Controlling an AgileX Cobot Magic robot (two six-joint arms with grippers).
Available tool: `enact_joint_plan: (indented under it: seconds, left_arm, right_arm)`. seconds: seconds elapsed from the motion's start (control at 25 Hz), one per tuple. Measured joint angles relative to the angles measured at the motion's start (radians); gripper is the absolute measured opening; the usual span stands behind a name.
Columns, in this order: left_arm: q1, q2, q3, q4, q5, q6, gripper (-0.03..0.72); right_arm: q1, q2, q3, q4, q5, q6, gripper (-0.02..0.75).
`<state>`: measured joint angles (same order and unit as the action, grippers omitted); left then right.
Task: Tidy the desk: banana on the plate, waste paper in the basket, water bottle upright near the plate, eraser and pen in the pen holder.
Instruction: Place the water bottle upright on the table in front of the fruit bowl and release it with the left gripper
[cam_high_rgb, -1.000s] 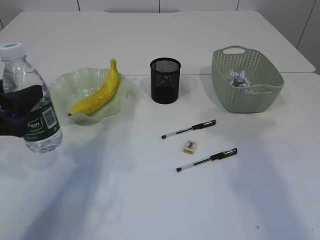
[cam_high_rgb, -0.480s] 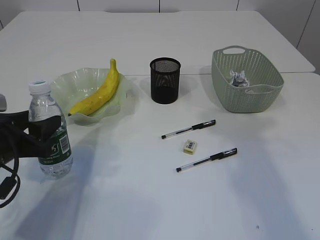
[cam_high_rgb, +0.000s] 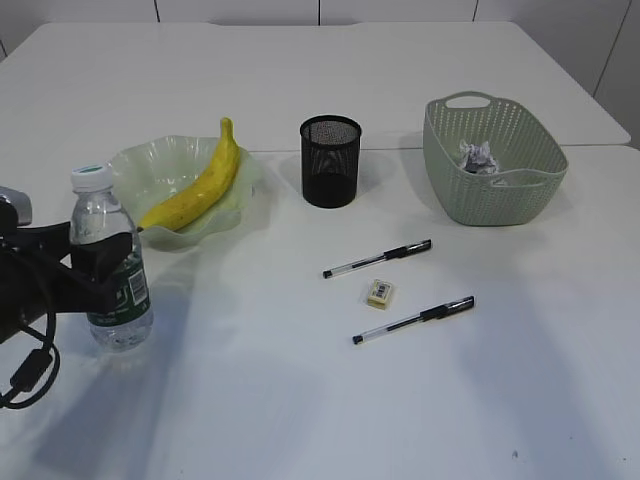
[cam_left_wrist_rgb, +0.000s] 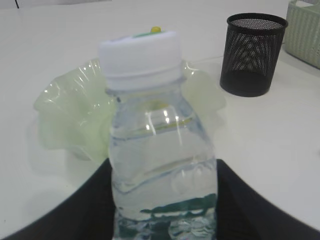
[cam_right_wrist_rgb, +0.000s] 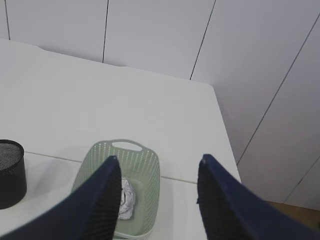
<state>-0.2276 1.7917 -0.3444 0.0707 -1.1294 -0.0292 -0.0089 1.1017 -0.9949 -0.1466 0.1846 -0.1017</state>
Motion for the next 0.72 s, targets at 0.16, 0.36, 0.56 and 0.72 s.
enact_joint_plan:
  seconds: [0.16, 0.36, 0.56, 0.72]
  left_arm:
    - [0.0, 0.043, -0.006, 0.0, -0.053, 0.0, 0.363]
    - [0.001, 0.118, -0.018, 0.023, -0.139, 0.002, 0.363]
    - [0.001, 0.137, -0.023, 0.041, -0.168, 0.004, 0.363]
    - [0.001, 0.137, -0.023, 0.042, -0.168, 0.004, 0.363]
  right_arm:
    - [0.0, 0.0, 0.0, -0.002, -0.002, 0.0, 0.372]
    - [0.0, 0.0, 0.0, -0.004, -0.002, 0.0, 0.372]
    - [0.0, 0.0, 0.0, -0.014, -0.002, 0.0, 0.372]
    - [0.0, 0.0, 0.0, -0.018, -0.004, 0.0, 0.372]
